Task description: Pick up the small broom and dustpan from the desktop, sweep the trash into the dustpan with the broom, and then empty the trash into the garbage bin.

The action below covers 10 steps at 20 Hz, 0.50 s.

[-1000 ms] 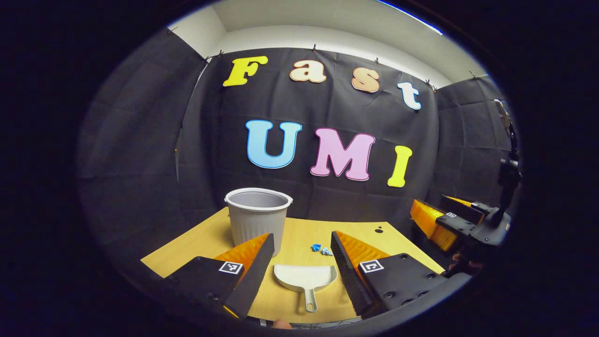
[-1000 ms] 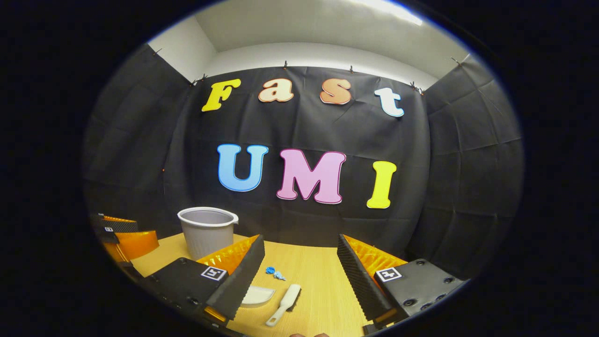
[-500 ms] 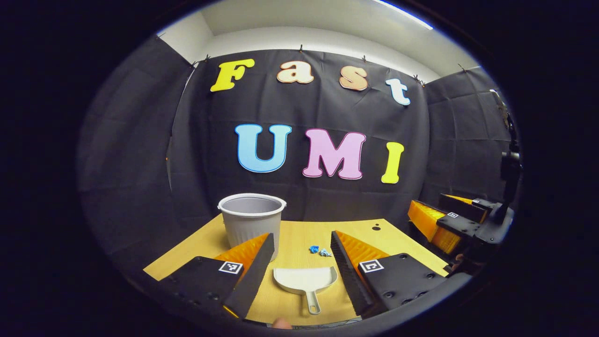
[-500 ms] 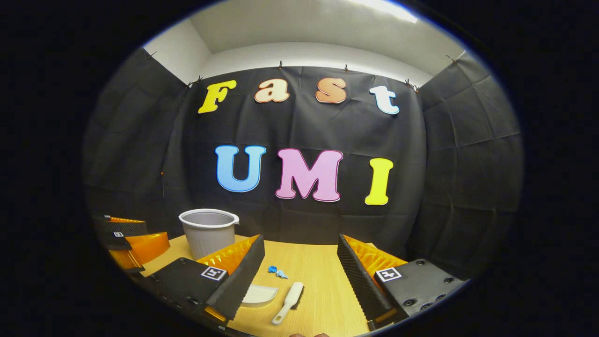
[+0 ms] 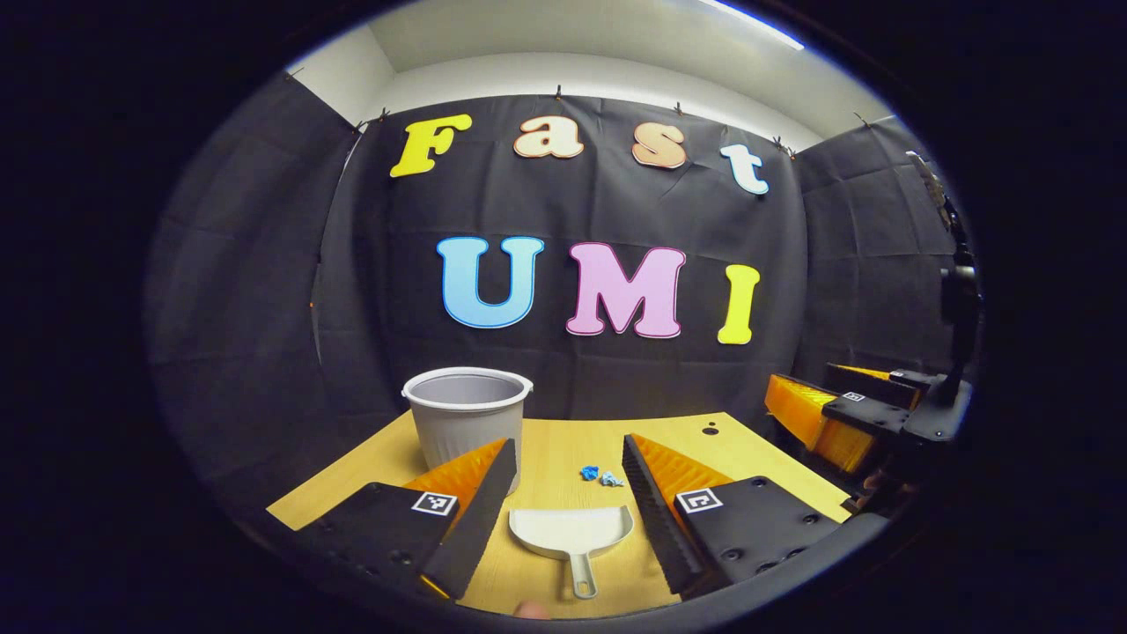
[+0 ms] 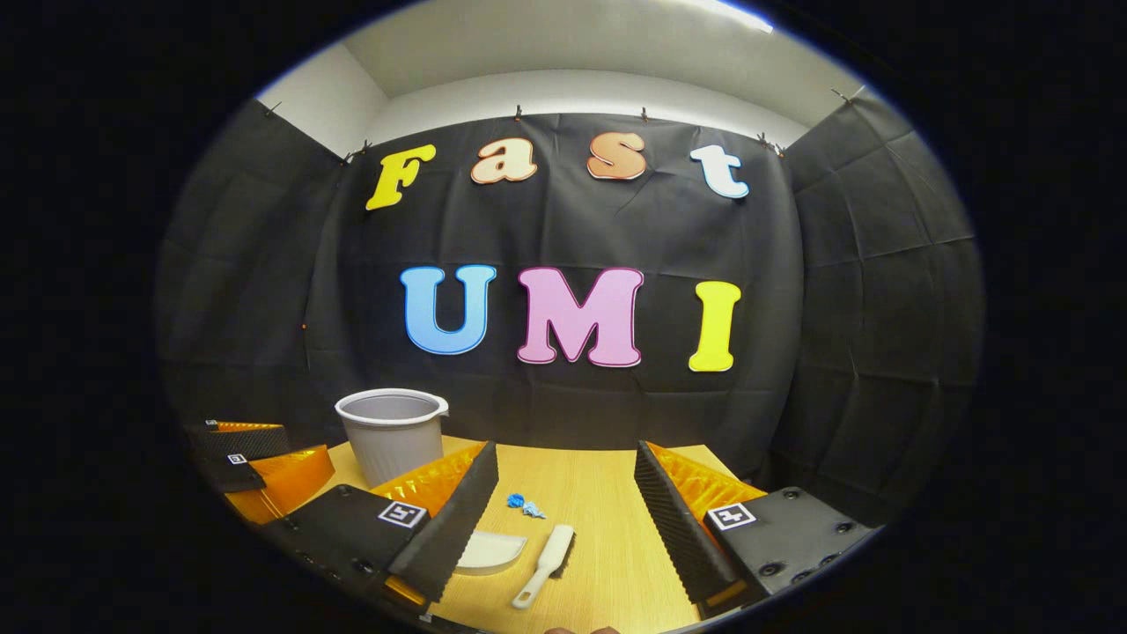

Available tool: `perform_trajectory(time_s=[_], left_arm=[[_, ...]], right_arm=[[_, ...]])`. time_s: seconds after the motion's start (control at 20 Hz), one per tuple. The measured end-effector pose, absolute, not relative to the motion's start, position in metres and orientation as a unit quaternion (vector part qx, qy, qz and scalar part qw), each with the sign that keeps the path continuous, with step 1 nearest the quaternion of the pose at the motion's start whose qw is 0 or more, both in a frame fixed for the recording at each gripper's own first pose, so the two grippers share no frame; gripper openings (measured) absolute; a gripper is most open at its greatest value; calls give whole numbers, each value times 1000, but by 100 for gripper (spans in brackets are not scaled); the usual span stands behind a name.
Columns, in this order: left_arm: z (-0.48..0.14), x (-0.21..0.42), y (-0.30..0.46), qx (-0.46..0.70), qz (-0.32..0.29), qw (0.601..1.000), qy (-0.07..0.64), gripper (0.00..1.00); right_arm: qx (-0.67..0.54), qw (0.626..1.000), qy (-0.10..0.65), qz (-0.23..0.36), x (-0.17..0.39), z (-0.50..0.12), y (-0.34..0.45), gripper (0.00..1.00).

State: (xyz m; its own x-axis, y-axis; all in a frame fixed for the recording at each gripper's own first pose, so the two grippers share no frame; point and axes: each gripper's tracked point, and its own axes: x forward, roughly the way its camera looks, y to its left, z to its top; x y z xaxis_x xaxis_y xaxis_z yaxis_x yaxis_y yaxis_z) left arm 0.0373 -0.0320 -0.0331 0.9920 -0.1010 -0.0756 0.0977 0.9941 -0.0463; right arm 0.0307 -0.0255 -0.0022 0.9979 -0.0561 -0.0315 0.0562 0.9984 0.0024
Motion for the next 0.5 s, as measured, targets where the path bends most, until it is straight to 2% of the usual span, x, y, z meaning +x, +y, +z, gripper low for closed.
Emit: perform_trajectory(time_s=[0.3,0.5], left_arm=[[-47,56,-43,-37,-63,995,63,73],[-75,74,-47,-44,-64,991,109,73]], right_arm=[[0,999,27,-27,42,-10,-38,97],[2,999,37,-22,56,-18,-45,97]])
